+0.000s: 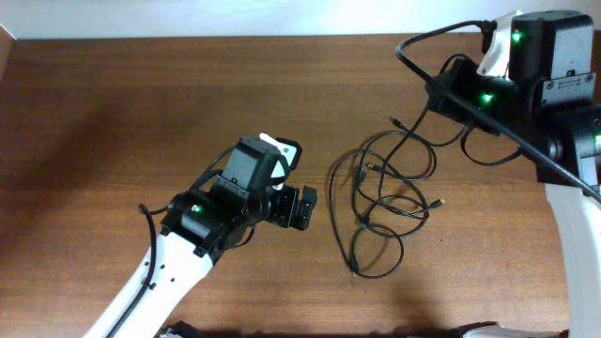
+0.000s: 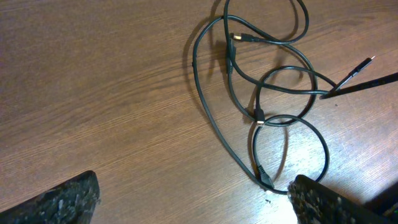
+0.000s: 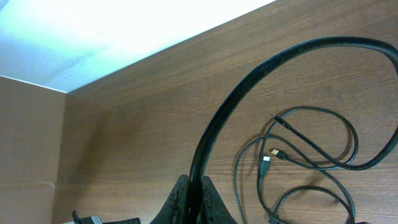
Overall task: Untangle cables
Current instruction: 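Hold the cable raised at upper right with the right gripper, then reach the left gripper forward into the cable pile at center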
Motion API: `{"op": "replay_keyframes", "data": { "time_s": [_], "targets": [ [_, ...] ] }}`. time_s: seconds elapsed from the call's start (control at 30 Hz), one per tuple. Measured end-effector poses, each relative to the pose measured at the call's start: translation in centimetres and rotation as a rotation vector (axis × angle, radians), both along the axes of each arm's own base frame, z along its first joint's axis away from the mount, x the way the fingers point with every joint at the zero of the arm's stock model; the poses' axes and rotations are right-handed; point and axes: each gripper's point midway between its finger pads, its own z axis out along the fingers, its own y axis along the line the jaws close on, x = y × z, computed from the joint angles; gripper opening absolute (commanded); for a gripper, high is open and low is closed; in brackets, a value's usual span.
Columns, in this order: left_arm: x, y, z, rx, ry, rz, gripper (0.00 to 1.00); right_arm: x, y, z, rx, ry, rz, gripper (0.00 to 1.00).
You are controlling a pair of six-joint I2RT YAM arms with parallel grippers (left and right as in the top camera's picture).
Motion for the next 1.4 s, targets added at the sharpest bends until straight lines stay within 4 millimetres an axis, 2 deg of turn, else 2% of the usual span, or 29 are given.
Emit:
{"op": "replay_keyframes", "data": {
  "time_s": [0.23,0.33,0.4,0.47,0.67,0.8,0.87,0.93,1.07,1.17,1.23,1.4],
  "targets": [
    [0.2,-0.1,0.1,-0.005,-0.008,0.000,0.99,0.0,0.0,0.0,-0.001,0.000,0.001,0.04],
    [1.0,-0.6,0.8,-0.028,-0.048,0.000,0.92,0.0,0.0,0.0,-0.001,0.001,0.000,0.04],
    [1.5,-0.9,0.6,-0.032,-0.054,-0.001,0.99,0.0,0.0,0.0,-0.001,0.000,0.002,0.04],
    [1.9,-1.7,-0.2,-0.034,-0.041,-0.036,0.99,0.0,0.0,0.0,-0.003,-0.001,0.003,0.04],
    [0.2,-6.0,-4.4,-0.060,0.034,-0.433,0.99,0.0,0.0,0.0,-0.005,-0.002,0.005,0.04],
    [-0.4,-6.9,-8.1,0.001,0.019,-0.696,0.99,0.0,0.0,0.0,-0.005,-0.002,0.006,0.04],
    [-0.4,-7.2,-9.0,0.014,-0.012,-0.788,0.99,0.0,0.0,0.0,-0.006,-0.004,0.008,0.04],
    [-0.1,-8.0,-8.9,-0.003,-0.072,-0.863,0.99,0.0,0.1,0.0,-0.007,-0.005,0.013,0.04],
    [1.0,-10.4,-7.0,-0.059,-0.259,-0.968,0.99,0.0,0.1,0.0,-0.008,-0.005,0.014,0.04],
    [0.7,-12.3,-6.5,-0.073,-0.330,-1.022,0.99,-0.1,0.3,0.1,0.003,-0.008,0.025,0.04],
    [0.3,-13.5,-7.0,-0.066,-0.351,-1.059,0.99,-0.1,0.4,0.2,0.007,-0.007,0.032,0.04],
    [-0.4,-15.9,-9.9,0.000,-0.358,-1.109,0.99,-0.2,0.6,0.2,0.015,-0.006,0.041,0.04]
  ]
}}
